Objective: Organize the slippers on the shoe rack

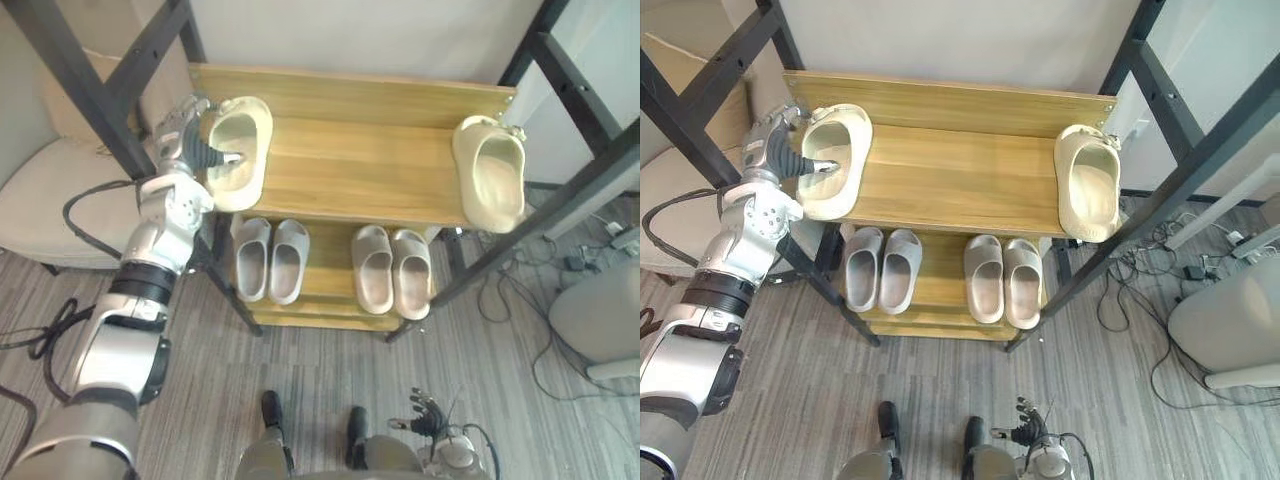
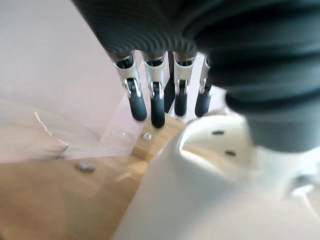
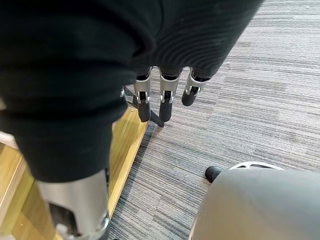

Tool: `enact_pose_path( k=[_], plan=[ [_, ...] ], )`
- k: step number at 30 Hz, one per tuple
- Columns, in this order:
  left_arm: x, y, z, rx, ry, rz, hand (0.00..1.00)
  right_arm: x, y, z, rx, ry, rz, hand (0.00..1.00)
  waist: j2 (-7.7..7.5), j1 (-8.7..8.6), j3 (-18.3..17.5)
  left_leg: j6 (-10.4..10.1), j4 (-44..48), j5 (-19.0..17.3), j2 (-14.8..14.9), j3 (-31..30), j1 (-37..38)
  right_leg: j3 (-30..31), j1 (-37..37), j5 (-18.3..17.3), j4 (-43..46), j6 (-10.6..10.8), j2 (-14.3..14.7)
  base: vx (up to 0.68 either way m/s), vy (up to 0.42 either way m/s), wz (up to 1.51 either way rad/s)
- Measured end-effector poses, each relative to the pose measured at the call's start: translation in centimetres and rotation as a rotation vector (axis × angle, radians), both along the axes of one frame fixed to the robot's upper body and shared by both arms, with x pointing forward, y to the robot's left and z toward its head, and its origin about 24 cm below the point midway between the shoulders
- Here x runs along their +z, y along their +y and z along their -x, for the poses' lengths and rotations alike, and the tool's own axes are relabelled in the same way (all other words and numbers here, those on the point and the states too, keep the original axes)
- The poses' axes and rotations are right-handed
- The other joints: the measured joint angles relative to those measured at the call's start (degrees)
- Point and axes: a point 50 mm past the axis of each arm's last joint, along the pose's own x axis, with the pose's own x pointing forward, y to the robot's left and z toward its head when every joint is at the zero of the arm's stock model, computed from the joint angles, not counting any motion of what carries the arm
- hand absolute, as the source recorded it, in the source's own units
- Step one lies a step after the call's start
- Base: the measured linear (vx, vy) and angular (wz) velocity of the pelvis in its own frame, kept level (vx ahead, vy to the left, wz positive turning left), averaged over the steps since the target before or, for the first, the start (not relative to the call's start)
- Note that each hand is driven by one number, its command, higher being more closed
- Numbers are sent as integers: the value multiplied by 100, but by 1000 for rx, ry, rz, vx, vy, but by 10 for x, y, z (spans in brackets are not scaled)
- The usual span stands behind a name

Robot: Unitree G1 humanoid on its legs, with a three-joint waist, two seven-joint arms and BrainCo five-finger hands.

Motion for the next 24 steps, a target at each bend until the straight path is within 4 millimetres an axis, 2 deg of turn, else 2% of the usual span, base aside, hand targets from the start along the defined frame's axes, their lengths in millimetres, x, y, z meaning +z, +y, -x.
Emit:
enact_pose_path(
  k=[12,19,23,24],
  plan=[
    [7,-1,-1,-29,-36,149,100,1,0,0,-6,-6,-9,0,-7,-16,11,70,0,70,-27,-8,-26,6,-23,66,-15,14,-19,-11,5,0],
    [11,-10,2,-72,-78,202,100,1,0,0,-13,-5,-14,0,-6,-19,12,73,0,91,-80,-20,-26,-7,7,87,-44,49,-72,-3,9,1],
    [21,-24,6,-126,-149,251,100,1,0,0,-13,-6,-14,0,-6,-68,12,112,0,120,-123,-20,-25,-6,53,122,-120,106,-104,4,9,0],
    [24,-25,7,-136,-167,254,100,1,1,-2,-13,-10,-15,0,-6,-161,12,102,0,145,-152,-16,-9,5,70,126,-132,115,-127,25,41,0]
  ],
)
